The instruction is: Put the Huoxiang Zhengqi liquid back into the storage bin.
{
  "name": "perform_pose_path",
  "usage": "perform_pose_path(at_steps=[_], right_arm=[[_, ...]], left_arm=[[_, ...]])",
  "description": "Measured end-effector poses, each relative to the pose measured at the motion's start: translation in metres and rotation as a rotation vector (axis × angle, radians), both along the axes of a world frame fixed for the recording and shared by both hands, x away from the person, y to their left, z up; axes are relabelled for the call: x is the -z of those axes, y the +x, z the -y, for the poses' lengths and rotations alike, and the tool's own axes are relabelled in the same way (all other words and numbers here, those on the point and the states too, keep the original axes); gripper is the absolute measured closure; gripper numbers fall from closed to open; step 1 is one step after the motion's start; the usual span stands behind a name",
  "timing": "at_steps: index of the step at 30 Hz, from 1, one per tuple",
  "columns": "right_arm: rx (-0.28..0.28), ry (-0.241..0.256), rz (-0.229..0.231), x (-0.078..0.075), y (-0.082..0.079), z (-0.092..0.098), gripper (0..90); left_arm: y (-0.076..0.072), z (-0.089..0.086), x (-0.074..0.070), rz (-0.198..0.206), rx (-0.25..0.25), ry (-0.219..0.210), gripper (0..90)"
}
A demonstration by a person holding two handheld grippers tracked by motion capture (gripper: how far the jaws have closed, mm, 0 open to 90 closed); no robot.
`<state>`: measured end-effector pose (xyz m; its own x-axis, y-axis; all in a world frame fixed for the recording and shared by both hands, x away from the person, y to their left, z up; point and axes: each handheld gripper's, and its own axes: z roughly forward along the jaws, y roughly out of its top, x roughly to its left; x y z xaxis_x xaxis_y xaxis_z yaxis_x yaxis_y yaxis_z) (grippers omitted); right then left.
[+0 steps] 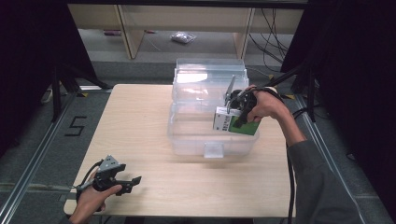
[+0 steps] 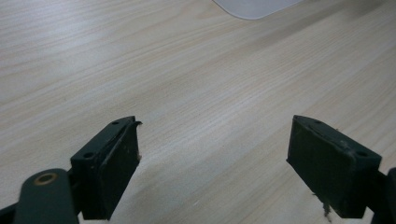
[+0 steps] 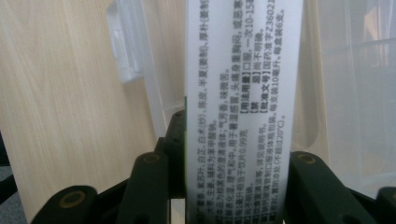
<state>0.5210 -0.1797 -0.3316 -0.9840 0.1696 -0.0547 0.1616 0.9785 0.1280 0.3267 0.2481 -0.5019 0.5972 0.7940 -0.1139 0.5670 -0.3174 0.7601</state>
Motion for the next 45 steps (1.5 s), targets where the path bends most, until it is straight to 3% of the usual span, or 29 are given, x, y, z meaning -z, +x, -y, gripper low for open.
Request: perform_pose_path(at_steps=[3,5,9,10,11,13,14,17,19,21,22,26,27,30,34,35,36,39,43,45], right_arm=[[0.028,-0.022,-0.009,0.004,0.001,-0.002,64.7],[-0.004,-0.013,-0.002,0.007,0.004,-0.003,64.6],[-0.016,-0.011,-0.008,0.012,0.009,-0.003,64.6],[0.035,-0.031,-0.014,0.012,0.007,-0.004,64.6],[0.035,-0.031,-0.014,0.012,0.007,-0.004,64.6],[-0.033,-0.009,-0.004,0.016,0.013,-0.002,64.6],[0.028,-0.037,-0.010,0.016,0.009,-0.003,64.6],[-0.019,-0.012,-0.016,0.021,0.014,-0.001,64.5],[0.020,-0.038,-0.022,0.023,0.011,-0.001,64.5],[0.000,-0.024,-0.012,0.027,0.012,0.001,64.5],[0.032,-0.039,-0.029,0.028,0.010,0.001,64.5],[-0.006,-0.036,-0.022,0.034,0.014,0.001,64.5],[0.028,-0.056,-0.028,0.034,0.012,0.001,64.5],[-0.028,-0.022,-0.033,0.040,0.015,0.000,64.5],[0.008,-0.054,-0.047,0.046,0.014,0.001,64.5],[0.038,-0.065,-0.048,0.047,0.012,0.000,64.5],[0.015,-0.064,-0.045,0.048,0.014,0.001,64.5],[0.023,-0.068,-0.054,0.050,0.014,0.000,64.5],[-0.008,-0.047,-0.046,0.052,0.016,0.001,64.5],[-0.003,-0.028,-0.064,0.057,0.015,0.000,64.5]], left_arm=[[0.000,0.000,0.000,0.001,-0.001,0.000,16.0],[0.000,0.000,0.000,0.001,0.000,-0.002,15.9],[0.000,0.000,0.000,0.001,-0.002,-0.001,16.0],[0.000,0.000,0.000,0.000,-0.005,-0.004,16.0],[0.000,0.000,0.000,0.000,-0.005,-0.004,15.9],[0.000,0.000,0.000,0.000,-0.004,-0.004,16.0],[0.000,0.000,0.000,0.000,-0.003,-0.003,16.0],[0.000,0.000,0.000,0.001,-0.004,-0.004,16.0],[0.000,0.000,0.000,-0.001,0.000,0.000,16.0],[0.000,0.000,0.000,-0.002,0.001,0.000,16.0],[0.000,0.000,0.000,-0.001,0.001,-0.001,16.0],[0.000,0.000,0.000,-0.002,0.001,0.000,16.0],[0.000,0.000,0.000,-0.002,-0.003,-0.003,16.0],[0.000,0.000,0.000,0.000,-0.003,-0.003,16.0],[0.000,0.000,0.000,0.001,-0.001,-0.003,15.9],[0.000,0.000,0.000,0.004,-0.005,-0.003,16.0],[0.000,0.000,0.000,0.000,0.000,-0.002,16.0],[0.000,0.000,0.000,-0.003,0.002,0.002,15.9],[0.000,0.000,-0.001,-0.007,0.000,0.005,16.0],[0.000,0.000,-0.001,-0.005,0.000,0.004,16.0]])
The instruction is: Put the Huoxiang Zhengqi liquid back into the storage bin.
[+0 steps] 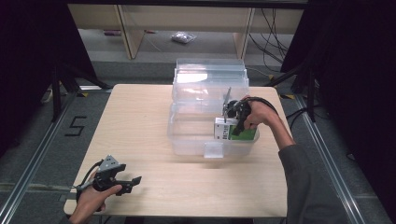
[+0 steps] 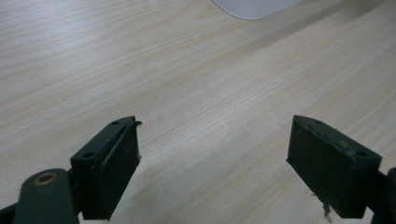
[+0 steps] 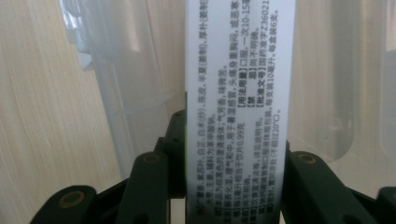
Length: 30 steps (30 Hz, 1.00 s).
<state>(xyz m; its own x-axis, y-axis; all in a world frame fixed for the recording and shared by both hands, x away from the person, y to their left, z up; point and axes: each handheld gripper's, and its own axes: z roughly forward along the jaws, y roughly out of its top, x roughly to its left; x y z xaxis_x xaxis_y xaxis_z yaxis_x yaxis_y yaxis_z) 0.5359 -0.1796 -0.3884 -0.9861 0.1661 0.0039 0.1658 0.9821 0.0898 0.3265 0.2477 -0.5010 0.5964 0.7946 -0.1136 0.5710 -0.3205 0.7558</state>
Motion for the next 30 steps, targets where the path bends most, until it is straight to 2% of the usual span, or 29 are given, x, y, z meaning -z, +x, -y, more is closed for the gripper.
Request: perform_pose_path(at_steps=[1,2,3,4,6,7,8,10,12,16,17,19,20,24,26,28,29,30], right_arm=[[-0.010,-0.009,0.010,0.002,0.001,0.000,64.5],[0.006,-0.001,-0.007,0.003,0.000,0.000,64.5],[-0.036,0.002,0.019,0.006,0.004,0.002,64.4],[-0.040,-0.008,0.012,0.007,0.004,0.002,64.4],[0.000,-0.020,0.006,0.008,0.001,0.002,64.4],[0.029,-0.041,-0.004,0.008,-0.001,0.002,64.4],[0.010,-0.039,-0.004,0.009,0.000,0.002,64.4],[0.022,-0.046,0.003,0.010,0.000,0.002,64.3],[0.003,-0.039,0.001,0.011,0.001,0.002,64.3],[0.025,-0.042,-0.010,0.013,-0.001,0.002,64.3],[0.022,-0.042,-0.010,0.014,-0.001,0.003,64.2],[-0.050,0.002,0.006,0.019,0.004,0.005,64.1],[0.029,-0.037,-0.013,0.016,-0.001,0.004,64.0],[0.022,-0.031,-0.023,0.017,0.000,0.005,63.2],[0.049,-0.031,-0.027,0.016,-0.002,0.005,62.4],[0.029,-0.024,-0.018,0.014,0.000,0.006,61.6],[0.046,-0.002,-0.024,0.012,-0.001,0.006,61.9],[0.046,-0.002,-0.024,0.012,-0.001,0.006,61.9]], left_arm=[[0.000,0.000,0.001,0.008,-0.005,-0.005,16.0],[0.000,0.000,0.001,0.008,-0.005,-0.005,16.0],[0.000,0.000,0.000,0.000,0.004,0.001,16.0],[0.000,0.000,0.000,-0.002,0.004,0.002,16.0],[0.000,0.000,0.000,-0.003,0.004,0.002,16.0],[0.000,0.000,0.001,0.000,0.004,0.000,16.0],[0.000,0.000,0.000,0.000,0.004,0.000,16.0],[0.000,0.000,0.000,0.000,0.001,0.001,16.0],[0.000,0.000,0.000,-0.003,0.002,0.002,15.9],[0.000,0.000,0.000,-0.002,0.003,0.002,16.0],[0.000,0.000,0.000,-0.001,0.004,0.001,16.0],[0.000,0.000,0.000,-0.002,0.003,0.002,16.0],[0.000,0.000,0.001,-0.001,0.003,0.000,16.0],[0.000,0.000,0.001,0.000,0.002,0.000,16.0],[0.001,0.000,0.001,0.004,0.002,-0.003,16.0],[0.000,0.000,0.001,-0.001,0.003,0.001,16.0],[0.000,0.000,0.001,-0.001,0.004,0.001,16.0],[0.000,0.000,0.001,-0.001,0.004,0.001,16.0]])
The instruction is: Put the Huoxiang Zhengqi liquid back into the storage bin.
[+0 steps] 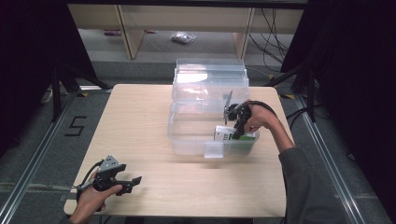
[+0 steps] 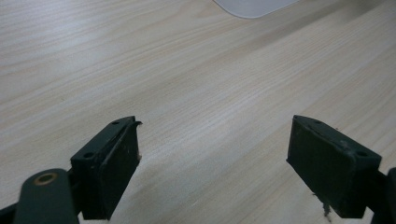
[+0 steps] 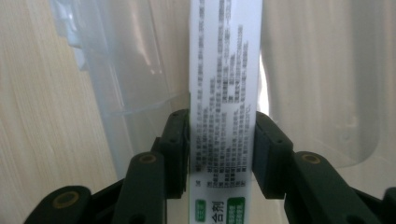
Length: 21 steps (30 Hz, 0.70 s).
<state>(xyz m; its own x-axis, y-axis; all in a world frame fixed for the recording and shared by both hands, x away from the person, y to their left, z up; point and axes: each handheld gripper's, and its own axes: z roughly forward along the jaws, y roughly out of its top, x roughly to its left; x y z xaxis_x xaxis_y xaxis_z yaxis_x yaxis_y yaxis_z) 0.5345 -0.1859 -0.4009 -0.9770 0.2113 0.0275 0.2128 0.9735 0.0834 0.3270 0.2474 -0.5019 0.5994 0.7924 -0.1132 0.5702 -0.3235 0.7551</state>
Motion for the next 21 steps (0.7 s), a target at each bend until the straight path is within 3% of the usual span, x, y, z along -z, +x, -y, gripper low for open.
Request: perform_pose_path(at_steps=[6,7,8,10,11,12,14,16,18,19,21], right_arm=[[0.023,0.035,0.011,-0.020,-0.005,0.000,59.8],[0.009,0.033,0.032,-0.025,-0.005,0.000,59.6],[0.044,0.035,0.022,-0.027,-0.007,-0.001,59.6],[0.036,0.046,0.022,-0.027,-0.008,-0.002,59.5],[0.001,0.037,0.032,-0.027,-0.006,-0.001,59.2],[0.027,0.029,0.032,-0.027,-0.008,-0.002,58.8],[0.006,0.043,0.034,-0.027,-0.006,-0.001,58.6],[0.041,0.059,0.024,-0.028,-0.009,-0.002,58.2],[0.041,0.056,0.024,-0.030,-0.011,-0.002,57.4],[0.015,0.053,0.033,-0.031,-0.010,-0.002,56.6],[0.033,0.074,0.022,-0.032,-0.011,-0.003,55.1]], left_arm=[[0.000,0.000,0.000,0.002,-0.002,-0.003,16.0],[0.000,0.000,0.000,0.000,0.000,-0.001,16.0],[0.000,0.000,0.000,0.000,0.000,-0.001,16.0],[0.000,0.000,0.000,0.000,-0.001,-0.002,16.0],[0.000,0.000,0.000,0.005,-0.002,-0.006,16.0],[0.000,0.000,0.000,0.006,-0.004,-0.007,16.0],[0.000,0.000,0.000,0.006,-0.003,-0.007,16.0],[0.000,0.000,0.001,0.009,-0.009,-0.006,16.0],[0.000,0.000,0.000,0.005,-0.003,-0.006,16.0],[0.000,0.000,0.000,0.005,-0.003,-0.006,16.0],[0.000,0.000,0.000,0.006,-0.003,-0.006,16.0]])
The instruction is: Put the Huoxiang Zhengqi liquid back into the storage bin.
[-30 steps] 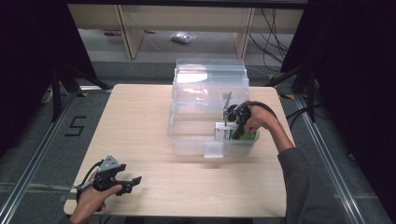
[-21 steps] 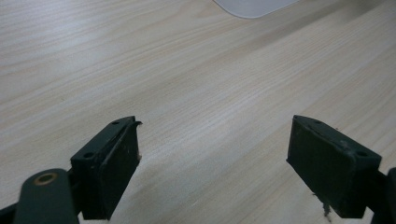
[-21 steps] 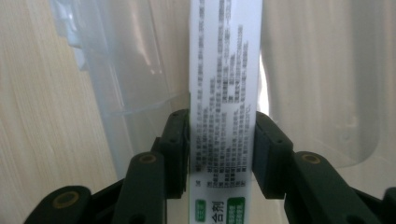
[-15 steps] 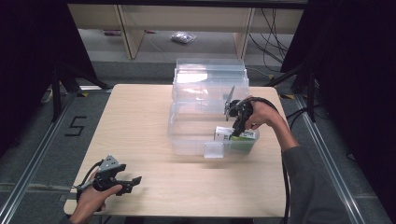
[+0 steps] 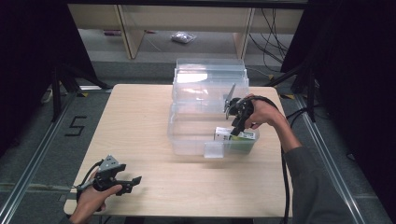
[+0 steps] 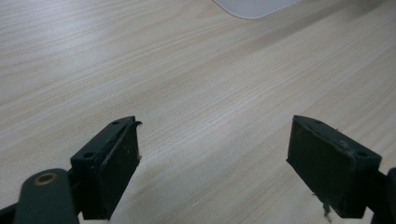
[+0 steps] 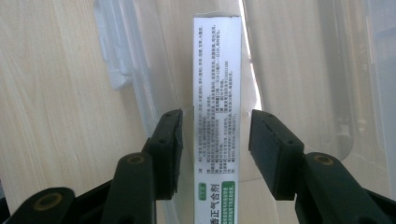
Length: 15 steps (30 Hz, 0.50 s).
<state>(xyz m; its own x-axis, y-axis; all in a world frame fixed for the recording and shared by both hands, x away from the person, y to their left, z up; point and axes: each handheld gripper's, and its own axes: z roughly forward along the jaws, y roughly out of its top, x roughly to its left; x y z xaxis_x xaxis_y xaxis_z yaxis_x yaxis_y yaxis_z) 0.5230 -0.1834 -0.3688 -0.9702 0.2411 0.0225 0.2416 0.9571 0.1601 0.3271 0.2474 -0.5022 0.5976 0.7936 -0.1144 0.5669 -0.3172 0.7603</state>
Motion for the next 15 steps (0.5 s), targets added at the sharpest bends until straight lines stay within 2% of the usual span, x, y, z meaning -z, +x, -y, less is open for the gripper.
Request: perform_pose_path(at_steps=[3,7,8,11,12,15], right_arm=[[0.002,-0.016,0.021,-0.002,0.000,0.001,53.5],[0.006,0.008,0.027,-0.006,0.000,0.002,50.9],[0.030,0.007,0.025,-0.008,-0.002,0.003,48.9],[0.047,0.026,0.041,-0.010,-0.001,0.005,44.9],[0.079,0.016,0.043,-0.011,-0.002,0.004,44.8],[0.080,0.021,0.042,-0.012,-0.003,0.004,44.5]], left_arm=[[0.000,0.000,0.000,-0.002,0.000,0.003,16.0],[0.000,0.000,0.000,0.004,0.000,-0.003,16.0],[0.000,0.000,0.000,0.000,0.001,0.000,16.0],[0.000,0.000,0.000,-0.002,0.001,0.002,16.0],[0.000,0.000,-0.001,-0.002,0.000,0.003,16.0],[0.000,0.000,0.000,0.001,0.000,-0.002,16.0]])
